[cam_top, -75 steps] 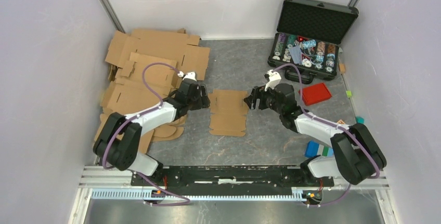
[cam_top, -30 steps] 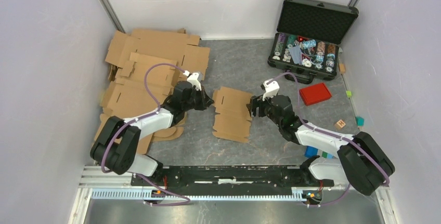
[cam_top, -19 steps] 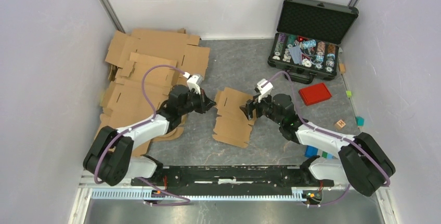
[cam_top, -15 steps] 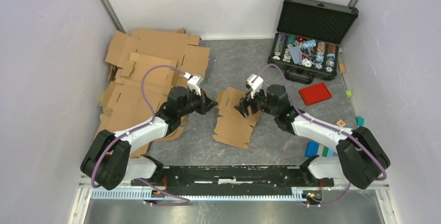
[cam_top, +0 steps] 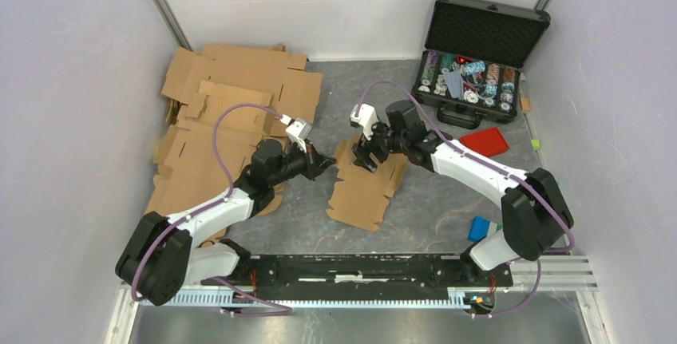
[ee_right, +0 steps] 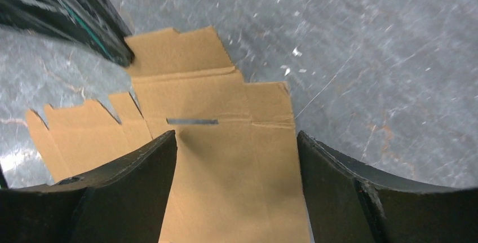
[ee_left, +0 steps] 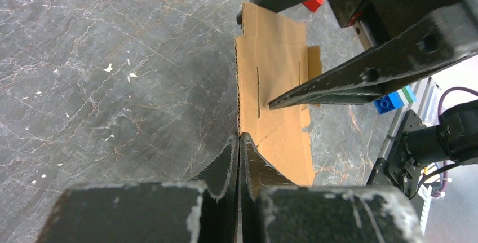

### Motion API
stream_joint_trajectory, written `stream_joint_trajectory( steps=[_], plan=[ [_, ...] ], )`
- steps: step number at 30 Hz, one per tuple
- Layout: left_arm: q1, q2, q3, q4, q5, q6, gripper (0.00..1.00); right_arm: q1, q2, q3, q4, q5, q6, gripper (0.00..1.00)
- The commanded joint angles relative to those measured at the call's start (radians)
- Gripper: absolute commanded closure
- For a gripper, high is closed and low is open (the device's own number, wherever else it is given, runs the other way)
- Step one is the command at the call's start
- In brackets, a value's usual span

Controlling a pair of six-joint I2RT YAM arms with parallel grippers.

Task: Fold the paper box
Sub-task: Fold the paper box at the center of the board.

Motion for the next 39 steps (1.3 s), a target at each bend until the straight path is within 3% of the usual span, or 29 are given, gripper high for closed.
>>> stream_joint_trajectory(
  steps=[1, 14, 22, 25, 33, 36, 39],
  plan=[
    [-0.011, -0.044, -0.017, 0.066, 0.010, 0.057, 0.98, -0.001, 0.003, 0.024, -0.095, -0.049, -0.051, 0.19],
    [-0.013, -0.044, -0.008, 0.002, -0.121, 0.072, 0.98, -0.002, -0.091, -0.057, -0.057, -0.120, 0.040, 0.59],
    [-0.013, -0.051, -0.018, 0.022, -0.116, 0.066, 0.98, -0.002, -0.153, -0.132, -0.025, -0.116, 0.097, 0.68],
    [-0.013, -0.048, -0.018, 0.022, -0.117, 0.066, 0.98, 0.000, -0.166, -0.145, -0.026, -0.089, 0.106, 0.76],
    [-0.013, -0.041, -0.013, 0.023, -0.116, 0.060, 0.97, 0.009, -0.162, -0.144, -0.046, 0.001, 0.121, 0.85],
    [-0.013, -0.039, -0.019, 0.032, -0.117, 0.052, 0.84, 0.010, -0.169, -0.153, -0.037, 0.067, 0.130, 0.86],
    [-0.013, -0.034, -0.021, 0.032, -0.136, 0.037, 0.61, 0.011, -0.190, -0.178, 0.000, 0.104, 0.143, 0.89]
  ],
)
